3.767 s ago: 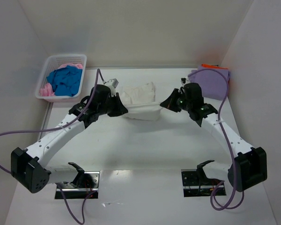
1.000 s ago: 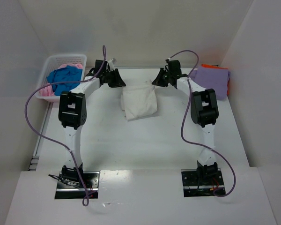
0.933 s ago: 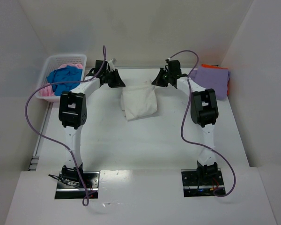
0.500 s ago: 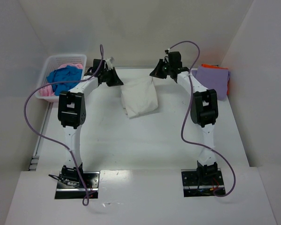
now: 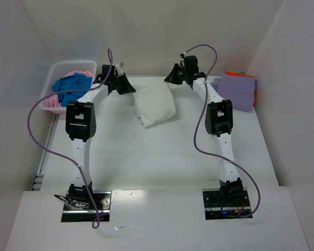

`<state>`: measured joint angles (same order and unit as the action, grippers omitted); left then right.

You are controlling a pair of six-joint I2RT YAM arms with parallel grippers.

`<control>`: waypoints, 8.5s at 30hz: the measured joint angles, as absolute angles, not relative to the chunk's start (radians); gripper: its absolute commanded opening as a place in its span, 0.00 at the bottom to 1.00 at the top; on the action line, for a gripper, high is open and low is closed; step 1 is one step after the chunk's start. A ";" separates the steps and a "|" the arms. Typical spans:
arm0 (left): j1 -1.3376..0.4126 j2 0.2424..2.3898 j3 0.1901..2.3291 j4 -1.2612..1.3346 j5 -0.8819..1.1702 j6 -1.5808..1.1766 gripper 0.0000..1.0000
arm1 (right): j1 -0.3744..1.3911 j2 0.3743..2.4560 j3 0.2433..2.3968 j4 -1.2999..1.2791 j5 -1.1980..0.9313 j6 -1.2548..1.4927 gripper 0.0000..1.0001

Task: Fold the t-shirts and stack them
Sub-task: Fold the long partially folded tshirt into a neat square, then smooth out wrinkles on the folded tshirt, then put the neatly folded tshirt into the corner of the board with the right arm

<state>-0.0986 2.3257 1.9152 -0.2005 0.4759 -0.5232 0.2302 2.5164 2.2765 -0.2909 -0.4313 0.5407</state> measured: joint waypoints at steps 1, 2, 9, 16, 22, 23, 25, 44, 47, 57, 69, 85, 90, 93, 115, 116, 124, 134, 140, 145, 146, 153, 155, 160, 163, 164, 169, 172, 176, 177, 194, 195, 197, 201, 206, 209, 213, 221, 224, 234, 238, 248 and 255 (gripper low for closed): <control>-0.096 2.337 1.923 -0.200 0.476 -0.526 0.04 | 0.230 2.547 2.316 -0.303 -0.431 0.541 0.02; -0.094 2.348 1.930 -0.199 0.475 -0.528 0.07 | 0.230 2.577 2.355 -0.322 -0.432 0.540 0.02; -0.085 2.417 1.983 -0.207 0.469 -0.530 0.48 | 0.230 2.767 2.656 -0.421 -0.437 0.543 0.50; -0.075 2.420 1.996 -0.217 0.465 -0.519 0.82 | 0.230 2.806 2.747 -0.472 -0.422 0.524 0.83; -0.065 2.302 1.851 -0.207 0.453 -0.496 0.86 | 0.230 2.774 2.735 -0.538 -0.379 0.476 0.84; -0.064 2.268 1.812 -0.202 0.458 -0.496 0.87 | 0.230 2.745 2.692 -0.537 -0.377 0.465 0.84; -0.061 2.204 1.745 -0.192 0.470 -0.495 0.88 | 0.230 2.657 2.563 -0.538 -0.374 0.446 0.87; -0.166 2.084 1.486 -0.150 0.464 -0.473 0.94 | 0.230 2.180 1.708 -0.311 -0.330 0.379 0.72; -0.180 2.084 1.489 -0.149 0.458 -0.474 0.94 | 0.230 2.181 1.685 -0.294 -0.331 0.377 0.56; -0.202 2.059 1.447 -0.157 0.456 -0.476 0.88 | 0.230 2.181 1.624 -0.267 -0.289 0.379 0.50; -0.202 1.870 1.477 -0.236 0.502 -0.471 0.75 | 0.225 1.982 1.549 -0.281 -0.133 0.389 0.51; -0.202 2.148 1.579 0.002 0.587 -0.606 0.01 | 0.302 1.856 1.341 -0.102 -0.371 0.535 0.00; -0.202 2.238 1.617 0.002 0.577 -0.632 0.00 | 0.323 1.957 1.297 -0.120 -0.387 0.543 0.00; -0.202 2.250 1.637 -0.002 0.555 -0.634 0.00 | 0.322 2.001 1.298 -0.119 -0.384 0.540 0.00; -0.175 2.250 1.654 -0.049 0.484 -0.607 0.00 | 0.263 2.028 1.318 -0.151 -0.302 0.519 0.00; -0.175 2.250 1.654 -0.052 0.484 -0.605 0.00 | 0.263 2.028 1.319 -0.152 -0.302 0.518 0.00; -0.175 2.251 1.654 -0.072 0.475 -0.599 0.00 | 0.257 2.025 1.345 -0.161 -0.284 0.507 0.00; -0.175 2.251 1.654 -0.099 0.470 -0.566 0.04 | 0.222 2.022 1.461 -0.205 -0.274 0.463 0.09; -0.175 2.251 1.663 -0.135 0.469 -0.529 0.04 | 0.192 2.022 1.557 -0.233 -0.258 0.415 0.09; -0.175 2.251 1.664 -0.150 0.469 -0.521 0.04 | 0.187 2.069 1.647 -0.224 -0.267 0.387 0.09; -0.175 2.251 1.665 -0.154 0.469 -0.521 0.04 | 0.187 2.079 1.646 -0.225 -0.269 0.386 0.09; -0.171 2.251 1.701 -0.192 0.468 -0.498 0.06 | 0.187 2.169 1.583 -0.233 -0.273 0.383 0.03; -0.170 2.251 1.722 -0.207 0.467 -0.494 0.06 | 0.189 2.185 1.576 -0.240 -0.272 0.382 0.02; -0.164 2.276 1.804 -0.237 0.467 -0.473 0.07 | 0.205 2.191 1.558 -0.234 -0.273 0.381 0.02; -0.160 2.301 1.845 -0.250 0.467 -0.469 0.07 | 0.224 2.188 1.531 -0.213 -0.277 0.386 0.02; -0.159 2.309 1.857 -0.257 0.467 -0.468 0.07 | 0.233 2.185 1.526 -0.207 -0.277 0.389 0.02; -0.159 2.339 1.870 -0.281 0.461 -0.466 0.07 | 0.295 2.166 1.485 -0.178 -0.279 0.412 0.01; -0.152 2.344 1.870 -0.293 0.448 -0.462 0.07 | 0.344 2.139 1.441 -0.170 -0.283 0.437 0.01; -0.144 2.344 1.872 -0.296 0.442 -0.448 0.07 | 0.409 2.098 1.381 -0.171 -0.288 0.472 0.03; -0.142 2.344 1.872 -0.299 0.442 -0.447 0.07 | 0.421 2.090 1.370 -0.171 -0.288 0.479 0.03; -0.131 2.343 1.887 -0.330 0.477 -0.390 0.53 | 0.292 1.909 1.334 -0.173 -0.260 0.512 0.67; -0.131 2.341 1.886 -0.332 0.480 -0.389 0.55 | 0.275 1.909 1.337 -0.170 -0.276 0.508 0.69; -0.131 2.336 1.882 -0.334 0.485 -0.387 0.57 | 0.256 1.919 1.339 -0.162 -0.312 0.508 0.69; -0.131 2.312 1.849 -0.339 0.490 -0.369 0.63 | 0.259 1.985 1.353 -0.108 -0.412 0.533 0.70; -0.131 2.294 1.827 -0.339 0.493 -0.365 0.64 | 0.262 2.090 1.372 -0.067 -0.496 0.577 0.75; -0.131 2.288 1.825 -0.342 0.493 -0.365 0.65 | 0.262 2.123 1.391 -0.057 -0.522 0.593 0.80; -0.131 2.280 1.821 -0.347 0.493 -0.365 0.65 | 0.262 2.135 1.413 -0.034 -0.522 0.607 0.83; -0.131 2.278 1.820 -0.352 0.493 -0.364 0.65 | 0.262 2.187 1.448 0.026 -0.550 0.669 0.83; -0.131 2.278 1.818 -0.352 0.493 -0.364 0.65 | 0.265 2.216 1.486 0.032 -0.542 0.682 0.83; -0.131 2.278 1.813 -0.352 0.494 -0.362 0.65 | 0.302 2.250 1.577 -0.025 -0.399 0.719 0.79; -0.131 2.278 1.808 -0.350 0.495 -0.361 0.65 | 0.338 2.270 1.622 -0.054 -0.345 0.717 0.77; -0.131 2.274 1.779 -0.339 0.496 -0.342 0.65 | 0.360 2.294 1.645 -0.059 -0.302 0.735 0.50; -0.130 2.265 1.768 -0.338 0.501 -0.342 0.69 | 0.363 2.321 1.665 -0.078 -0.293 0.755 0.00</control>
<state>-0.1303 2.2654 1.7676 -0.3382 0.5014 -0.3424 0.3626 2.3215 1.6646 -0.0780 -0.2932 0.7547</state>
